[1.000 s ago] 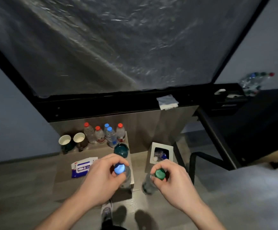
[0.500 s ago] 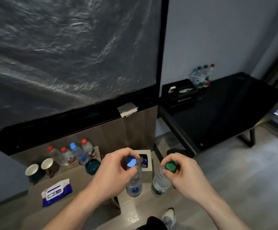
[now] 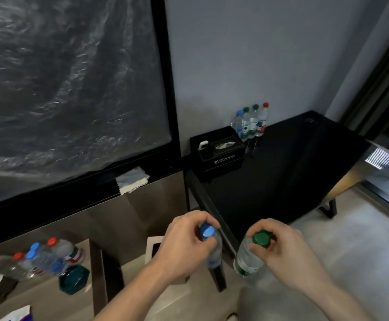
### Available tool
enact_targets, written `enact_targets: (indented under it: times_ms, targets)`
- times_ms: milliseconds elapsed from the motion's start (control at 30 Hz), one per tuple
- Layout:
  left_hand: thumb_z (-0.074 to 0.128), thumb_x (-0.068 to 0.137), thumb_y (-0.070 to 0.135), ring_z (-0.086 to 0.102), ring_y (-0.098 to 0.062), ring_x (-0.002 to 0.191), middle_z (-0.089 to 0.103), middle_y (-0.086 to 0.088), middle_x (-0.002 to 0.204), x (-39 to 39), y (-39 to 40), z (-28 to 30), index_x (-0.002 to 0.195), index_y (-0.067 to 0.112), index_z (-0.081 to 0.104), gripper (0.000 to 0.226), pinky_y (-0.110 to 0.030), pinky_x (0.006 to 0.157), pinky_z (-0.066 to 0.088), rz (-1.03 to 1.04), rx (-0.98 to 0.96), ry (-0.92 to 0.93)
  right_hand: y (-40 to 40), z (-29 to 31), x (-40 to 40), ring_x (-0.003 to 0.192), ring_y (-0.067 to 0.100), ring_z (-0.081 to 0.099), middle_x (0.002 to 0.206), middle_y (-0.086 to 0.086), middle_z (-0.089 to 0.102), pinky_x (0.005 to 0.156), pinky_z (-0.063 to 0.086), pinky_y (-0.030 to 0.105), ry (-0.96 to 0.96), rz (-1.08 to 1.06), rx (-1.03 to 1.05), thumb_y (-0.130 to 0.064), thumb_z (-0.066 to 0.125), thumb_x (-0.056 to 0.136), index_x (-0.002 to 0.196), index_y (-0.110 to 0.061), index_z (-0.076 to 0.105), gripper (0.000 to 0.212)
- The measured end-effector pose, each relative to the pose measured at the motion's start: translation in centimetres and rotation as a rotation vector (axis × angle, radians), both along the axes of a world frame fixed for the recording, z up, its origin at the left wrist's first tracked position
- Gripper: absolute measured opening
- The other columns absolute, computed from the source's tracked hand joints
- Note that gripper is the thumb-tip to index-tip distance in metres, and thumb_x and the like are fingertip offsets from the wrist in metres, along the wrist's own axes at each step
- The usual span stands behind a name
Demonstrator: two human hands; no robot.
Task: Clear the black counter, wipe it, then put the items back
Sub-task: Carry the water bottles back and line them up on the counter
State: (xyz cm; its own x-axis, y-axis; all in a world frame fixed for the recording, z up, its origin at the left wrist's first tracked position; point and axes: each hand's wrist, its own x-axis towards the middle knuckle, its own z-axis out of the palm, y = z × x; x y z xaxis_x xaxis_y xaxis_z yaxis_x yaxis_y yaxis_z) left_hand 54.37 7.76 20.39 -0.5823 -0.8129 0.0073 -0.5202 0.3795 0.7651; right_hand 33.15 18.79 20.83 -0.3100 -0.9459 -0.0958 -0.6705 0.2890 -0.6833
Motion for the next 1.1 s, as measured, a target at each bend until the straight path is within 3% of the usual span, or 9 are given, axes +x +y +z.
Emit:
enact_targets:
  times_ms: [233,400,567,767,833,933,1033,1100]
  targets:
    - [0.074,0.084,0.025,0.062,0.002,0.096,0.063,0.023,0.103,-11.5,-5.0,1.2,0.099,0.044,0.066,0.025,-0.028,0.082,0.057,-0.1,-0.023,0.004,-3.5,0.6,-10.6,0.091,-0.002,0.065,0.1,-0.027,0.066,0.076,0.056,0.028,0.049,-0.038,-0.027,-0.026,0.082,0.086,0.09,-0.048,0.065,0.027]
    - [0.075,0.086,0.028,0.063,0.003,0.095,0.063,0.026,0.105,-17.2,-7.7,1.9,0.1,0.047,0.065,0.025,-0.023,0.078,0.055,-0.086,-0.019,0.028,-5.4,1.2,-16.9,0.087,-0.001,0.066,0.098,-0.027,0.066,0.076,0.056,0.029,0.02,-0.062,-0.027,-0.024,0.081,0.087,0.093,-0.046,0.067,0.027]
    - [0.075,0.087,0.027,0.064,0.001,0.092,0.063,0.026,0.104,-22.0,-8.9,1.8,0.099,0.048,0.066,0.026,-0.023,0.074,0.056,-0.014,-0.013,0.026,-7.6,0.9,-22.6,0.073,0.001,0.063,0.086,-0.026,0.066,0.065,0.044,0.019,-0.028,-0.037,-0.013,-0.024,0.08,0.085,0.091,-0.042,0.069,0.023]
    - [0.077,0.086,0.017,0.063,0.004,0.077,0.062,0.032,0.087,-28.3,-9.1,0.9,0.095,0.043,0.068,0.029,-0.015,0.063,0.049,0.124,-0.013,0.004,-9.6,0.6,-30.6,0.076,-0.006,0.063,0.086,-0.032,0.063,0.065,0.048,0.013,-0.103,0.084,0.004,-0.021,0.079,0.089,0.091,-0.042,0.068,0.024]
    - [0.078,0.087,0.016,0.063,0.004,0.074,0.061,0.035,0.083,-30.7,-8.7,0.7,0.096,0.042,0.069,0.029,-0.016,0.062,0.049,0.175,-0.014,-0.002,-10.2,0.7,-33.6,0.08,-0.007,0.064,0.089,-0.026,0.066,0.066,0.048,0.012,-0.097,0.129,0.0,-0.022,0.08,0.088,0.092,-0.043,0.067,0.025]
    - [0.077,0.089,0.02,0.065,0.003,0.079,0.065,0.03,0.088,-34.3,-8.4,0.8,0.098,0.045,0.068,0.029,-0.019,0.063,0.052,0.268,0.009,-0.013,-11.0,1.1,-38.3,0.084,-0.005,0.067,0.093,-0.019,0.068,0.069,0.05,0.013,-0.096,0.205,-0.011,-0.018,0.08,0.088,0.091,-0.042,0.068,0.027]
    - [0.076,0.09,0.024,0.066,0.004,0.089,0.064,0.029,0.098,-38.0,-7.9,0.8,0.1,0.047,0.066,0.027,-0.023,0.066,0.058,0.354,0.043,-0.008,-12.1,1.2,-43.3,0.088,0.0,0.066,0.095,-0.022,0.066,0.071,0.051,0.016,-0.055,0.305,-0.028,-0.018,0.077,0.089,0.093,-0.042,0.067,0.027]
    - [0.076,0.09,0.023,0.068,-0.001,0.085,0.065,0.027,0.098,-40.5,-7.6,0.6,0.1,0.046,0.067,0.027,-0.024,0.063,0.058,0.391,0.042,0.027,-13.1,1.1,-46.4,0.087,-0.001,0.065,0.094,-0.025,0.065,0.069,0.049,0.016,-0.048,0.34,-0.008,-0.018,0.075,0.09,0.094,-0.042,0.067,0.025]
